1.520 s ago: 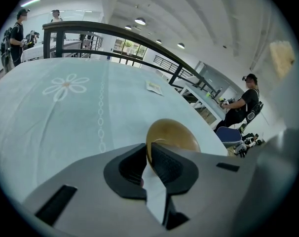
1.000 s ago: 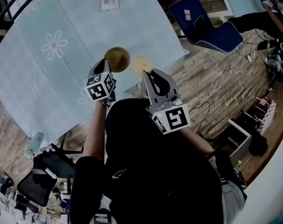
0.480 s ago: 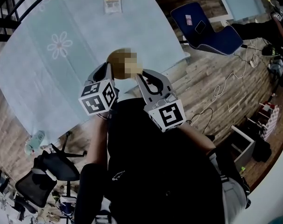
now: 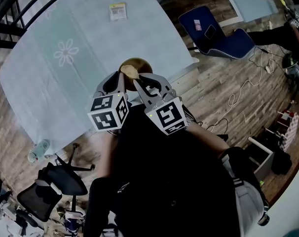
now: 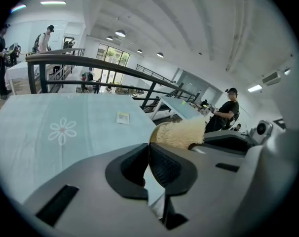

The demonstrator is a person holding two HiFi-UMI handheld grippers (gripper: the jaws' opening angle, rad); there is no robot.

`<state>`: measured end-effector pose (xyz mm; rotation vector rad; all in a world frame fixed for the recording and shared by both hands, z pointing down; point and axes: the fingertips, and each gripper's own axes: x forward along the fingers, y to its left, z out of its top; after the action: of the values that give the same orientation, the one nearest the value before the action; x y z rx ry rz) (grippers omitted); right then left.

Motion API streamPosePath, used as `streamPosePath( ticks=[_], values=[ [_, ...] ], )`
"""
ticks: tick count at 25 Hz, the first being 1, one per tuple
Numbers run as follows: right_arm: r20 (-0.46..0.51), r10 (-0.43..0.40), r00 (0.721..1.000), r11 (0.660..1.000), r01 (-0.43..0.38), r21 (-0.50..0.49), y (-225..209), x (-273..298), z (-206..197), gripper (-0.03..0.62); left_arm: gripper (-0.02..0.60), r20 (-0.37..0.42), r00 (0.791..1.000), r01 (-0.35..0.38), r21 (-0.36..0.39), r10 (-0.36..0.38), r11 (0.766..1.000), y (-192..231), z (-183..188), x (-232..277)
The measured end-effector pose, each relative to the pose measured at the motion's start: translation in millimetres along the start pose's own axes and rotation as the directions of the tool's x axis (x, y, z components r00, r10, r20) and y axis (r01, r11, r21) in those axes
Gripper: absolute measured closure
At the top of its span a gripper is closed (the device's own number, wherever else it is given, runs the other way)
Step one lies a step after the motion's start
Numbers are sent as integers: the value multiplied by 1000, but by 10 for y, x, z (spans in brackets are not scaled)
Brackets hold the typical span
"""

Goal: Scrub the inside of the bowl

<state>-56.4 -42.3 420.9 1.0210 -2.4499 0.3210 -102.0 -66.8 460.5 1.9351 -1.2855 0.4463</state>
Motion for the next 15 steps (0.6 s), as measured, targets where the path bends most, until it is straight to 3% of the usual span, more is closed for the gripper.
streamPosePath(
  ticks=[7, 15],
  values=[
    [-39, -26, 999, 999, 24, -40, -45, 73, 61, 556, 557, 9, 1000, -25, 90, 24, 996, -68, 77, -82],
    [-71, -93, 993, 996, 92, -22, -293, 42, 40, 556, 557, 33, 999, -36, 96, 33, 995, -188, 132, -47]
  ],
)
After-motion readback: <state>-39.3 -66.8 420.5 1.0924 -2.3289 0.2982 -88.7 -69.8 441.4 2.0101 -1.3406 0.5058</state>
